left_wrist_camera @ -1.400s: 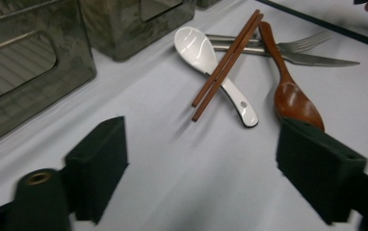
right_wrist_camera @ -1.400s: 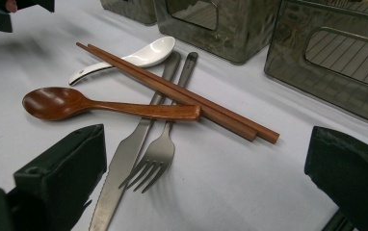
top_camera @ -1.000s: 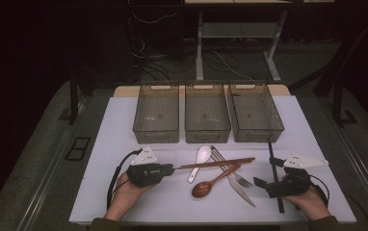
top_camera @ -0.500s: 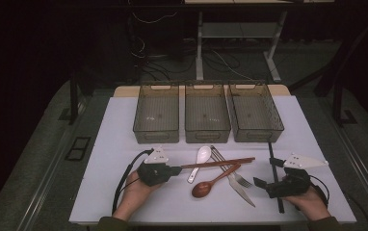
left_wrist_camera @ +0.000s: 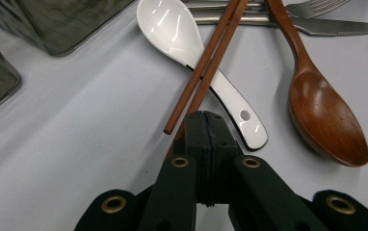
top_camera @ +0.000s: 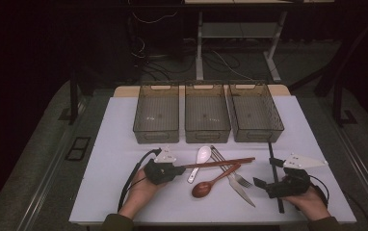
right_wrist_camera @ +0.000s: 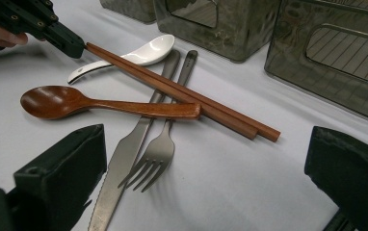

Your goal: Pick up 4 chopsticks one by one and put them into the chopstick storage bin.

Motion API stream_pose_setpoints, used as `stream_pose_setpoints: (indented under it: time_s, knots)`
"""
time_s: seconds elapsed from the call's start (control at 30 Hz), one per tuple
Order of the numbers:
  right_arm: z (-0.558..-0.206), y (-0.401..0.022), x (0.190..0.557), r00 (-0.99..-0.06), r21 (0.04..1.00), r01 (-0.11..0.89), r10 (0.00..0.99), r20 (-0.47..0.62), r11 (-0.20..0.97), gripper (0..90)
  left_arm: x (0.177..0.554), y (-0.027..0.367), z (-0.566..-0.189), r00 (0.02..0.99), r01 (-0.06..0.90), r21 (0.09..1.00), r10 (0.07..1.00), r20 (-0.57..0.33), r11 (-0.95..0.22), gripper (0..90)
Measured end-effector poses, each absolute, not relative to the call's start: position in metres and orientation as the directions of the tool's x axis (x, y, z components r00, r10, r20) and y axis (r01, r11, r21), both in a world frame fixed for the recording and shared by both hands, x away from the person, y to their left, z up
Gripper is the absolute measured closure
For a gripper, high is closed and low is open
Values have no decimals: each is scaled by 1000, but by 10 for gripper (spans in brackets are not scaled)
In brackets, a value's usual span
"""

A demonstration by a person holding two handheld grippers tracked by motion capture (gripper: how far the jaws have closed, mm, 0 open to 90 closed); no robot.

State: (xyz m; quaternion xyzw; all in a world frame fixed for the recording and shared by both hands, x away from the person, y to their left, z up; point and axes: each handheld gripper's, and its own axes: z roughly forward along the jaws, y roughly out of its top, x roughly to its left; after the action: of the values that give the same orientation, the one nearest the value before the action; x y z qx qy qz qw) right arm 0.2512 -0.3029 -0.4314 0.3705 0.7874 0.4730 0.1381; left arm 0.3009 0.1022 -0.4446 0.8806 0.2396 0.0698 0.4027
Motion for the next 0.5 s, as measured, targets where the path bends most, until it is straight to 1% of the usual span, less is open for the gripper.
stream_pose_setpoints:
  time_s: [0.5]
  knots:
    - [-431,-304,251,-684,845,459,716,141,273,7,320,96,-445,860,360,741,510,-27,-567,888]
